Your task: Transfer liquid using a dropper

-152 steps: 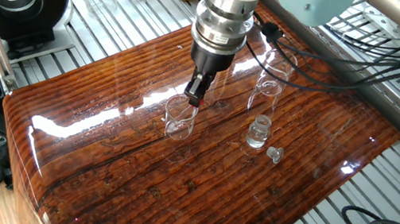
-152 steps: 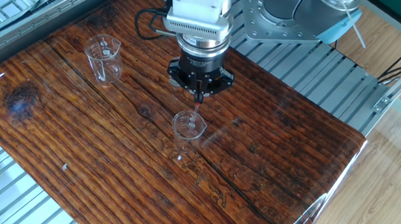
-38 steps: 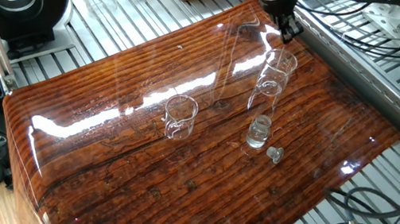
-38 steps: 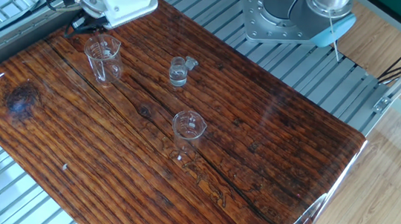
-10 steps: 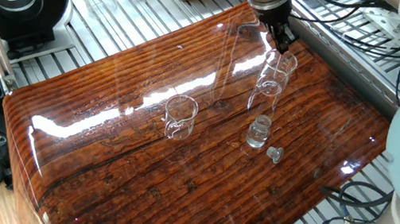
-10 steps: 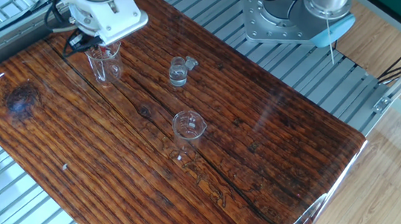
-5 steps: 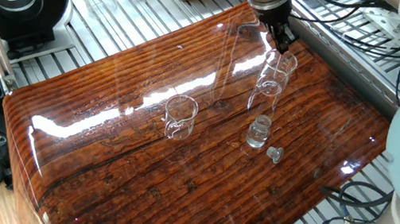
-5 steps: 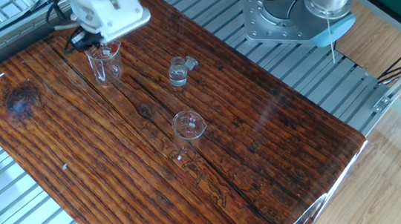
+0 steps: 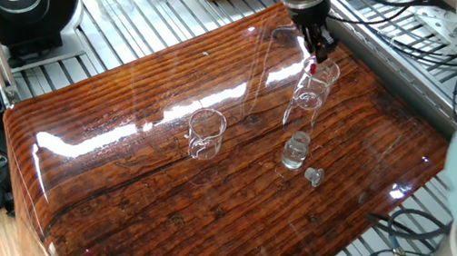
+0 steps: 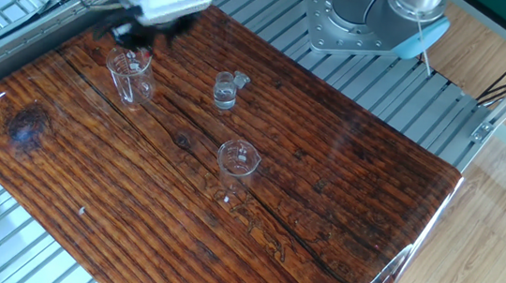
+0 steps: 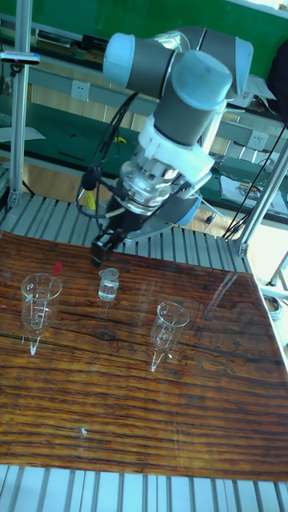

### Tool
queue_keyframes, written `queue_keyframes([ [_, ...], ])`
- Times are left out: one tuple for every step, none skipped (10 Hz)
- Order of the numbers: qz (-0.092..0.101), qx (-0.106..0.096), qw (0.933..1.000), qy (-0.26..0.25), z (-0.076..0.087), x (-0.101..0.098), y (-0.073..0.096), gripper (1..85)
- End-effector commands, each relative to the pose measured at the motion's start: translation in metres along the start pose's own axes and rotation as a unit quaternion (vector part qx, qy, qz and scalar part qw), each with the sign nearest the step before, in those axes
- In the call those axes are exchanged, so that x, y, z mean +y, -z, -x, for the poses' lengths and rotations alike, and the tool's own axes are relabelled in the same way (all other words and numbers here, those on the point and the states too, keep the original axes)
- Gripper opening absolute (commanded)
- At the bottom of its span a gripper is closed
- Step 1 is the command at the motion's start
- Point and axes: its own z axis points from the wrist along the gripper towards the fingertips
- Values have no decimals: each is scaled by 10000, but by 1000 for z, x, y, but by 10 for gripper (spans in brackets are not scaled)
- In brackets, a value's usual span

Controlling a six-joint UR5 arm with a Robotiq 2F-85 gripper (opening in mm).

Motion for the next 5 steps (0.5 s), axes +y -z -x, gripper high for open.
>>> queue_keyframes([
  [-40,-850,9757,-2020,56,6,20,250],
  [20,-1081,9463,-3047,76,5,21,20],
  [291,-1221,9264,-3550,98,18,21,20],
  [144,-1404,9107,-3882,116,10,21,20],
  [-68,-1289,9124,-3884,116,7,21,20],
])
